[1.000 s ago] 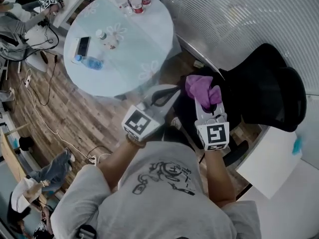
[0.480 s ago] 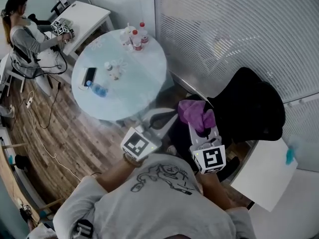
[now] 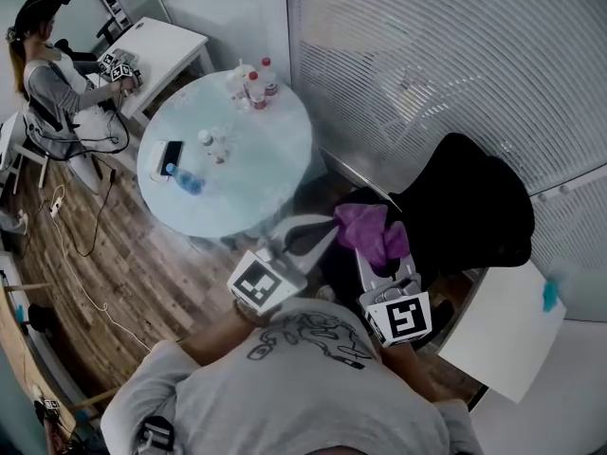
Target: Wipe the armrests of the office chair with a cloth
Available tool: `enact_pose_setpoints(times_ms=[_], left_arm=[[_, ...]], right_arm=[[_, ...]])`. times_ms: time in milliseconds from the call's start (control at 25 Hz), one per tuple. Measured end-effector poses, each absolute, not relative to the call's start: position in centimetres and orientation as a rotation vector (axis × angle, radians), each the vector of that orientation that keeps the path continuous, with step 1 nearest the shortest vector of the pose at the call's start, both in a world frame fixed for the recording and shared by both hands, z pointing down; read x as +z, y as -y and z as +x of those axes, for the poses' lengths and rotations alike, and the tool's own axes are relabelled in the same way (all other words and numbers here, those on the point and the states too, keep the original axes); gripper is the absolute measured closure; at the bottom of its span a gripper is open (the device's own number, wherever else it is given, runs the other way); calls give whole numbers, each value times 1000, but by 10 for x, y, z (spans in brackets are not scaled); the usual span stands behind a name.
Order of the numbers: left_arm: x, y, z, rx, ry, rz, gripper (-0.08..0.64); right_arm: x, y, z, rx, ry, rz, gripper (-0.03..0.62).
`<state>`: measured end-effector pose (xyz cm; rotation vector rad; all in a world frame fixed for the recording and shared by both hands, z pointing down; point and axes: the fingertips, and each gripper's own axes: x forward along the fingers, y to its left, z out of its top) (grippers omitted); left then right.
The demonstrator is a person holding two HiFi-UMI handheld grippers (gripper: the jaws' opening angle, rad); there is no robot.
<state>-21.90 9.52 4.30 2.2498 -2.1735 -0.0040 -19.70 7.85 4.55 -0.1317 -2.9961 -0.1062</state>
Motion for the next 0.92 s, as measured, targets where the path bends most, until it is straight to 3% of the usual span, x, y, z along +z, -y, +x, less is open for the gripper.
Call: enact_pose_setpoints(times_ms=[920], left_arm=[[45, -99, -217, -34, 2181, 2235, 560]], right_arm=[[45, -77, -193, -81, 3003, -112, 563]])
